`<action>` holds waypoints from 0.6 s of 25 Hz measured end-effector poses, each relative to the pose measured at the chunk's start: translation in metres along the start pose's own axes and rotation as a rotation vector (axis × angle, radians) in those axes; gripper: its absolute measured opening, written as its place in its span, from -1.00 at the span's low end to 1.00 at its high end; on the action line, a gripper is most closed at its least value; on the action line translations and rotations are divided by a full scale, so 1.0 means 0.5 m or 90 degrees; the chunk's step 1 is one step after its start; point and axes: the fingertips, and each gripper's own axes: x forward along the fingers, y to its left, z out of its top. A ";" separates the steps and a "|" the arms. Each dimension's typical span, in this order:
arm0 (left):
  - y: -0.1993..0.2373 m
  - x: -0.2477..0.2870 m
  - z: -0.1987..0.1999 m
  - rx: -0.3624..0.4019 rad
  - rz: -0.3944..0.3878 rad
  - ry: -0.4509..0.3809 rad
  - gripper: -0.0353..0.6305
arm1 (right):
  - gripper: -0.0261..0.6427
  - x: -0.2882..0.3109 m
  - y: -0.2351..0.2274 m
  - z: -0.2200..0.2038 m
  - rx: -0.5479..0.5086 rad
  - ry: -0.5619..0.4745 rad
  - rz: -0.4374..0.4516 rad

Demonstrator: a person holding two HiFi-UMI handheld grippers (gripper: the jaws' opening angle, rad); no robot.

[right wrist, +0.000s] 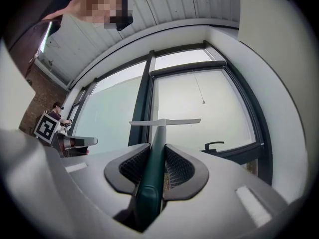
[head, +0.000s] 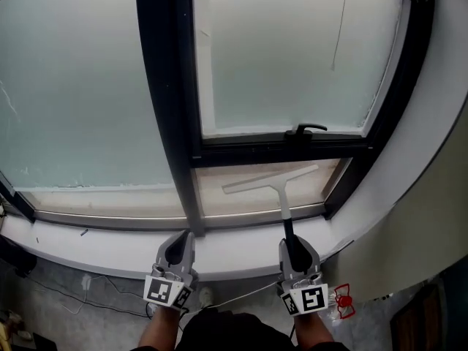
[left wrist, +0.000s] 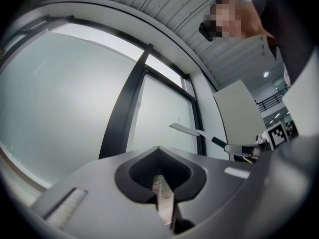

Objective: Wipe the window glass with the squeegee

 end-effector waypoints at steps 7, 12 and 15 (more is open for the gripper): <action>0.083 0.161 0.033 0.050 -0.048 -0.018 -0.90 | -0.64 0.227 0.016 0.061 -0.025 -0.062 0.003; 0.133 0.240 0.067 0.037 -0.125 -0.032 -0.90 | -0.64 0.371 0.030 0.108 -0.027 -0.106 0.005; 0.166 0.283 0.090 0.049 -0.151 -0.052 -0.90 | -0.64 0.449 0.021 0.148 -0.025 -0.152 -0.007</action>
